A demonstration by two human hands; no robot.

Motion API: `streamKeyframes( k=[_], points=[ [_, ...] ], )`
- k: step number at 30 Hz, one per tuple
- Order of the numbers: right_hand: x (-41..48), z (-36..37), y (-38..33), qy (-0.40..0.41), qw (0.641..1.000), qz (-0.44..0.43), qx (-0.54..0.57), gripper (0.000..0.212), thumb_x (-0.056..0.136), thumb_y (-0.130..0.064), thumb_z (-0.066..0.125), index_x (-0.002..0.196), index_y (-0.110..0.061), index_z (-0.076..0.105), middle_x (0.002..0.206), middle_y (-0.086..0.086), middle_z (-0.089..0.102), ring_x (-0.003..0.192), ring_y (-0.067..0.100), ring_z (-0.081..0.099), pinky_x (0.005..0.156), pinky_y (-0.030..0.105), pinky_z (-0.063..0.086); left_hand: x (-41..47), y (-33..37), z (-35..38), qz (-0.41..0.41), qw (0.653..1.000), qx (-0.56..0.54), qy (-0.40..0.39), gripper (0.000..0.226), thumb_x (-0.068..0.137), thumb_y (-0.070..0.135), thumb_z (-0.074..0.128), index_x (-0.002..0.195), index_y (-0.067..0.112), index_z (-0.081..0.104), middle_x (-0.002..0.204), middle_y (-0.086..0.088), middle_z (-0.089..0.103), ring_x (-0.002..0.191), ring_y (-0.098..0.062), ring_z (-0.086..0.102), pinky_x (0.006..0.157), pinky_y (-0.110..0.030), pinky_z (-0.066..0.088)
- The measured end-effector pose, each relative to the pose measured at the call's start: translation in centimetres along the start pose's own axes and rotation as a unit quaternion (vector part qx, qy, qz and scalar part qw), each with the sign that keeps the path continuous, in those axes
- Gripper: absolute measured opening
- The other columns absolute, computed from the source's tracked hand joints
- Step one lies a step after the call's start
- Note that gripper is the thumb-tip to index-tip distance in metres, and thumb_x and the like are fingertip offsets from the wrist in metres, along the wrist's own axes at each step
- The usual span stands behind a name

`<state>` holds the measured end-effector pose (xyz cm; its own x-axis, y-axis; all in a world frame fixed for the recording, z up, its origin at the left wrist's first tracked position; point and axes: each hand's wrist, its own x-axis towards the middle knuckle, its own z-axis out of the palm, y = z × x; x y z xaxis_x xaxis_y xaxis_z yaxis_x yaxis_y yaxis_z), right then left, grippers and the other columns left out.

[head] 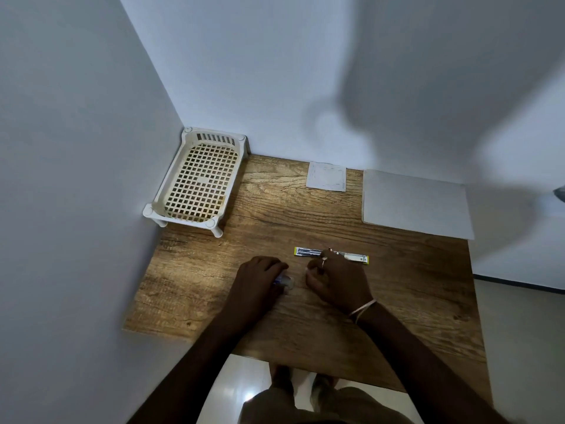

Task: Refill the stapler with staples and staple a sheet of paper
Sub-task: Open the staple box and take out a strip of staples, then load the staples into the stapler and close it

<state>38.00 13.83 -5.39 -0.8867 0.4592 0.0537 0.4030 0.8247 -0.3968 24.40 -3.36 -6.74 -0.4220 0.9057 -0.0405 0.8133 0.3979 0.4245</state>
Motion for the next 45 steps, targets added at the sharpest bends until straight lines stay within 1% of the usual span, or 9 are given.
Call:
streamKeyframes(
  k=[4,7,11,20,28,31,35,38,45],
  points=[
    [2.8,-1.0,1.2,0.013,0.995,-0.044,-0.085,0.019,0.084,-0.037,0.063,0.082,-0.021,0.073,0.078,-0.001,0.061,0.073,0.024,0.06,0.062,0.036,0.043,1.6,0.7,-0.2,-0.003,1.0,0.006,0.027,0.045,0.081,0.026,0.077,0.125,0.019,0.067,0.128,-0.003,0.066,0.119,-0.026,0.059,0.093,-0.044,0.045],
    [4.6,-1.1,1.7,-0.028,0.992,-0.052,-0.114,0.019,0.083,-0.039,0.067,0.086,-0.022,0.075,0.087,-0.001,0.062,0.086,0.024,0.059,0.075,0.038,0.041,3.4,1.3,-0.4,-0.025,0.999,0.015,0.037,0.044,0.083,0.029,0.073,0.125,0.023,0.066,0.127,0.001,0.064,0.117,-0.023,0.057,0.09,-0.04,0.042],
    [5.2,-0.7,2.2,-0.076,0.989,-0.044,-0.117,0.022,0.087,-0.043,0.064,0.09,-0.025,0.075,0.092,-0.002,0.062,0.093,0.024,0.057,0.081,0.04,0.037,5.7,1.5,-0.4,-0.043,0.998,0.026,0.024,0.042,0.084,0.031,0.07,0.126,0.026,0.066,0.126,0.003,0.064,0.114,-0.022,0.056,0.088,-0.038,0.041],
    [5.3,-0.6,2.3,-0.094,0.991,-0.046,-0.089,0.02,0.087,-0.042,0.065,0.091,-0.027,0.077,0.09,-0.001,0.062,0.09,0.023,0.058,0.079,0.039,0.038,7.7,1.4,0.4,-0.025,0.999,0.039,-0.024,0.037,0.088,0.034,0.069,0.125,0.028,0.066,0.127,0.004,0.062,0.116,-0.021,0.053,0.091,-0.039,0.042],
    [5.2,-0.9,2.4,-0.106,0.986,-0.067,-0.108,0.019,0.091,-0.041,0.062,0.093,-0.029,0.077,0.091,-0.001,0.064,0.091,0.025,0.057,0.078,0.038,0.037,8.0,1.6,0.7,0.007,0.999,0.036,0.001,0.021,0.086,0.029,0.071,0.107,0.028,0.075,0.11,0.004,0.067,0.102,-0.022,0.057,0.079,-0.036,0.039],
    [5.2,-1.0,2.4,-0.108,0.984,-0.072,-0.121,0.019,0.09,-0.04,0.062,0.09,-0.028,0.077,0.088,-0.002,0.064,0.089,0.025,0.058,0.076,0.038,0.037,8.0,1.4,0.8,0.014,0.999,0.036,0.006,0.022,0.086,0.026,0.072,0.107,0.027,0.076,0.108,0.004,0.068,0.101,-0.023,0.058,0.077,-0.036,0.039],
    [5.0,-1.2,2.7,-0.109,0.986,-0.061,-0.112,0.024,0.09,-0.042,0.062,0.104,-0.028,0.075,0.094,-0.002,0.065,0.093,0.022,0.058,0.077,0.037,0.038,7.9,1.3,0.8,0.019,0.999,0.031,0.013,0.028,0.084,0.023,0.073,0.112,0.023,0.074,0.109,0.001,0.07,0.101,-0.026,0.06,0.078,-0.038,0.044],
    [4.6,-1.4,3.1,-0.104,0.988,-0.047,-0.103,0.026,0.087,-0.041,0.066,0.106,-0.026,0.074,0.094,-0.002,0.065,0.093,0.023,0.06,0.077,0.038,0.042,7.9,1.5,0.8,0.025,0.999,0.027,0.021,0.032,0.082,0.022,0.074,0.114,0.021,0.071,0.109,0.0,0.071,0.099,-0.026,0.062,0.078,-0.038,0.047],
    [4.2,-1.5,3.2,-0.108,0.988,-0.042,-0.102,0.022,0.091,-0.039,0.06,0.103,-0.028,0.075,0.096,-0.001,0.065,0.094,0.023,0.059,0.077,0.035,0.041,7.7,1.7,0.8,0.073,0.997,0.022,0.021,0.02,0.089,0.019,0.067,0.107,0.022,0.075,0.108,0.002,0.073,0.094,-0.023,0.063,0.076,-0.036,0.043]
  ],
)
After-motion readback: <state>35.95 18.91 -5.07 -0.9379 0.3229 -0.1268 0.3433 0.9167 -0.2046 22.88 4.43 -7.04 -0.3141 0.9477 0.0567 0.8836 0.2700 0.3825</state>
